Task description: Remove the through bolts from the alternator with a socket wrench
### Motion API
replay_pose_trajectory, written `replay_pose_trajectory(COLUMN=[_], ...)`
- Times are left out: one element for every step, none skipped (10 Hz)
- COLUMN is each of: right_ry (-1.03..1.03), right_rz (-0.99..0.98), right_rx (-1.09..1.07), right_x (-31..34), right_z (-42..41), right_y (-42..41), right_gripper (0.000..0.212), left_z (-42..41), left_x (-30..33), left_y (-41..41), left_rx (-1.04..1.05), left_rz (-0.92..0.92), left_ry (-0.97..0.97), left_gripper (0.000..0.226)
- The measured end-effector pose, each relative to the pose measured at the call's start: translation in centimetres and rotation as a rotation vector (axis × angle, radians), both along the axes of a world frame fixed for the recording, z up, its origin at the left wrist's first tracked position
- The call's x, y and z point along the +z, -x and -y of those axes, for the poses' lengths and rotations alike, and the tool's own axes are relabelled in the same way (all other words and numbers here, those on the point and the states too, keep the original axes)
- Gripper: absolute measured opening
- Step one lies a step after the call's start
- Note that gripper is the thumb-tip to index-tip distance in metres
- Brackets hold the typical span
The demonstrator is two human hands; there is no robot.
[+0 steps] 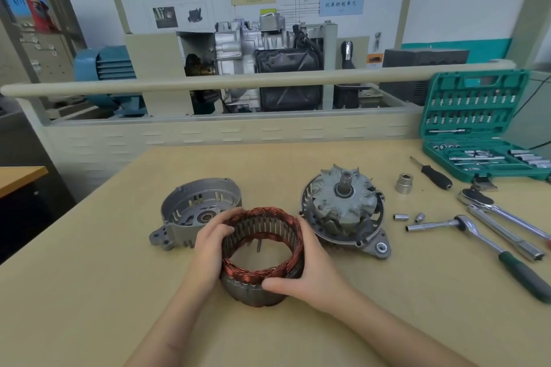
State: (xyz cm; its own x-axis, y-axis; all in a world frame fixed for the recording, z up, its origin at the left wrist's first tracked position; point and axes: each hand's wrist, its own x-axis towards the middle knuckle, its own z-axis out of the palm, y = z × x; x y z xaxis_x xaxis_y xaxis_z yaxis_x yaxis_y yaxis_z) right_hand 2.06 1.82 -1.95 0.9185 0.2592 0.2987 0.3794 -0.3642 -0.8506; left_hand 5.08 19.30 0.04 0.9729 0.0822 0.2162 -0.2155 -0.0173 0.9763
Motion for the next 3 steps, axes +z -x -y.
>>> replay_pose_trajectory(right_ry=[0.041,0.119,-0.071], right_rz=[-0.038,-0.026,0.136], right_rx=[0.048,0.066,-0.105], right_x=[0.7,3.0,7.6], right_z=[1.4,4.2,8.6], right_y=[1.0,3.2,5.1], right_gripper=[0.082,0.055,0.012], left_z=[-0.2,-0.1,0.3], left_x=[0.0,0.7,2.7], left_y=[0.1,0.6,1.0], left_rx=[0.024,0.076,0.161], left_rz=[0.017,0.023,0.13], left_ry=[-0.038,-0.135,-0.175], left_gripper=[0.035,0.033,0.026])
